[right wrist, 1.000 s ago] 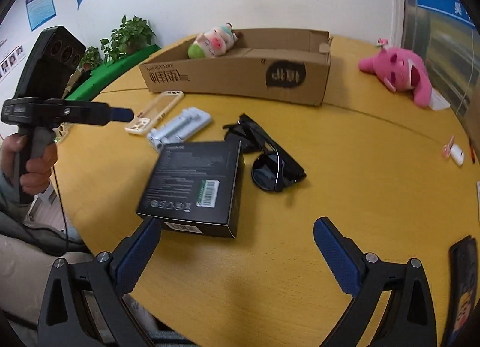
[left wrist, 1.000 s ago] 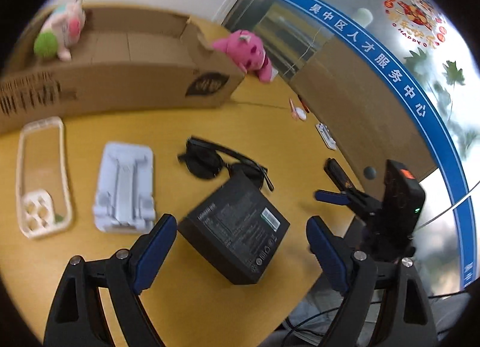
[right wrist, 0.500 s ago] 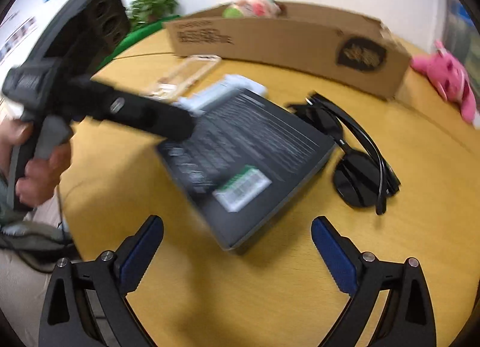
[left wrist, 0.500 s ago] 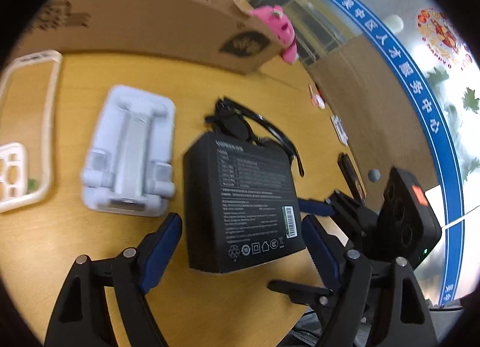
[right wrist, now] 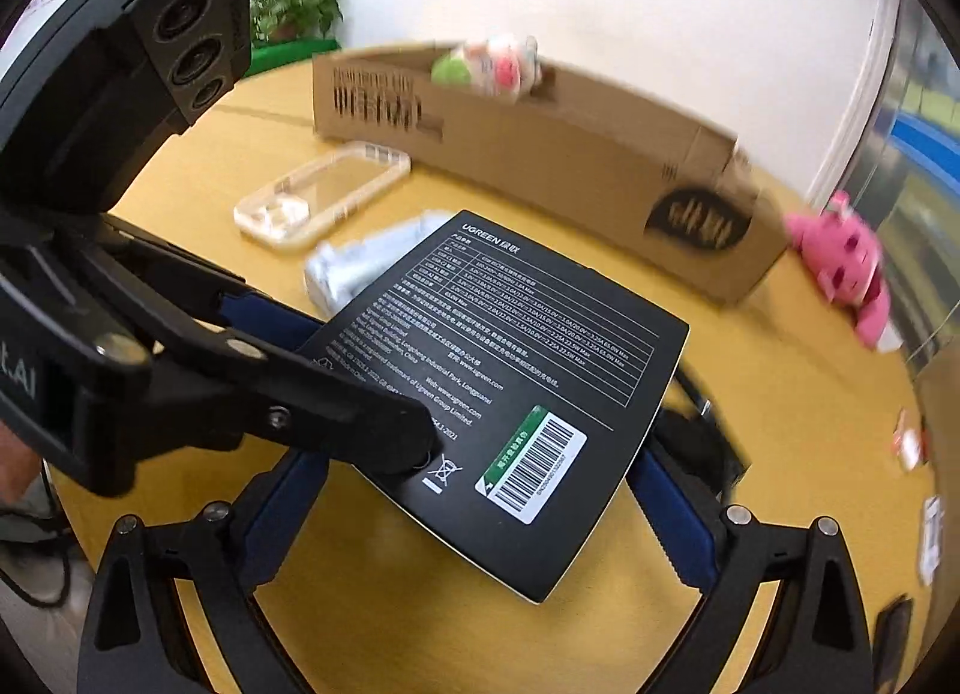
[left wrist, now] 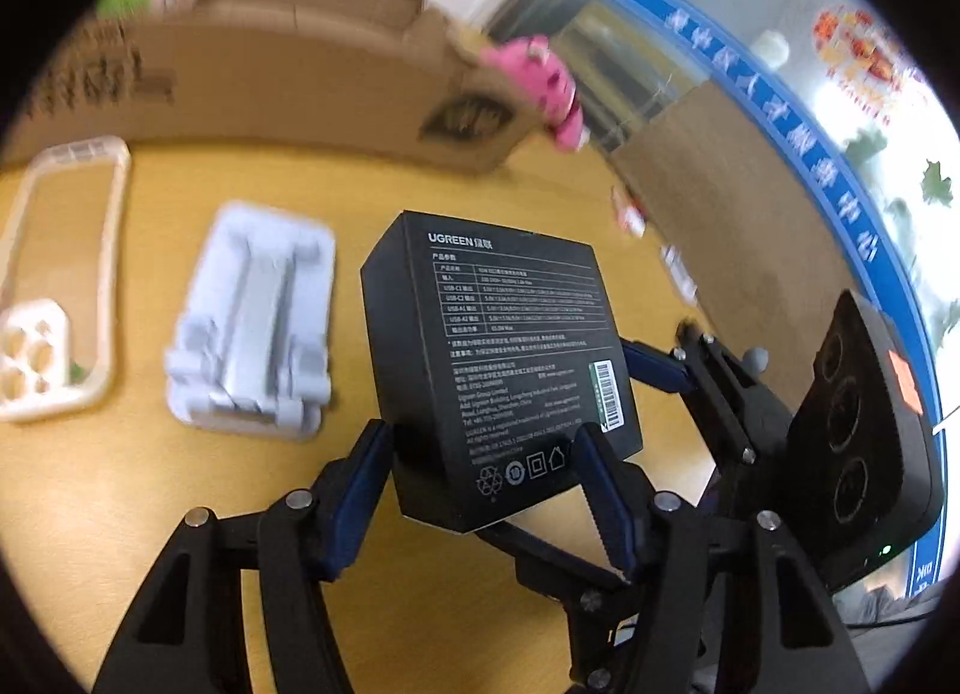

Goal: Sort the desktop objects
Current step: 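Lift the black box with the right gripper and carry it over the cardboard box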

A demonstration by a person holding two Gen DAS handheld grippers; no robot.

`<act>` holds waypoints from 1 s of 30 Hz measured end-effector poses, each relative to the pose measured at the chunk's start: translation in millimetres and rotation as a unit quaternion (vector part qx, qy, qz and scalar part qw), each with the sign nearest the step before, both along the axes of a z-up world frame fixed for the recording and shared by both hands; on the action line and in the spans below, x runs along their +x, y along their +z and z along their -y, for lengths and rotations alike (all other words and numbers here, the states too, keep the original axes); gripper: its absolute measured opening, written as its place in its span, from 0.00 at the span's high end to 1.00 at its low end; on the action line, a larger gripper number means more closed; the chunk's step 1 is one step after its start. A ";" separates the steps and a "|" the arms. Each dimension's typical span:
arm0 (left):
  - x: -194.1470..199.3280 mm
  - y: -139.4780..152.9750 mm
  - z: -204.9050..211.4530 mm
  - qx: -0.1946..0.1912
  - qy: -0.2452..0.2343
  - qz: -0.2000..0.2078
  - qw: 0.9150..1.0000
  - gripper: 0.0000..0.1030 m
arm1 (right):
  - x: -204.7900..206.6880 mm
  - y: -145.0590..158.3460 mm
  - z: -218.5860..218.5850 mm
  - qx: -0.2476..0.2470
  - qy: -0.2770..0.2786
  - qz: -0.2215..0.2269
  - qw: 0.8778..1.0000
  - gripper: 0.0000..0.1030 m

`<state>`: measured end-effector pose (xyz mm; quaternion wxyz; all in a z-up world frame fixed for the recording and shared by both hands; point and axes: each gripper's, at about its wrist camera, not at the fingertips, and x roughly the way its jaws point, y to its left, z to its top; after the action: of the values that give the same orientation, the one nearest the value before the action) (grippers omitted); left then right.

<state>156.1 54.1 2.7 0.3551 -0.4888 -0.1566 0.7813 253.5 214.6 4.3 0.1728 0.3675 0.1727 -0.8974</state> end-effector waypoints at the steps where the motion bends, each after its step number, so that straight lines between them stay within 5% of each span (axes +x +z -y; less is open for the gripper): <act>1: -1.3 14.1 6.9 0.011 0.009 -0.013 1.000 0.40 | -0.4 16.5 1.8 -0.007 0.000 -0.021 1.000 0.02; 9: -15.3 133.2 34.1 0.006 0.032 -0.169 0.985 0.40 | -40.0 128.4 36.7 0.032 0.037 -0.165 0.985 0.02; 16: -41.6 233.6 46.2 -0.002 0.054 -0.309 0.950 0.40 | -82.2 224.4 49.2 0.023 0.054 -0.267 0.962 0.02; 24: -101.8 302.3 63.4 -0.008 0.068 -0.368 0.927 0.40 | -144.4 287.4 63.8 -0.001 0.071 -0.312 0.947 0.02; 30: -153.1 323.1 70.8 -0.008 0.087 -0.372 0.924 0.40 | -201.1 303.5 66.8 -0.012 0.072 -0.323 0.943 0.02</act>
<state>3.0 -16.7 325.8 0.3141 -0.1504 -0.0487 0.9362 52.4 147.8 307.8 0.1762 0.0421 0.2342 -0.9552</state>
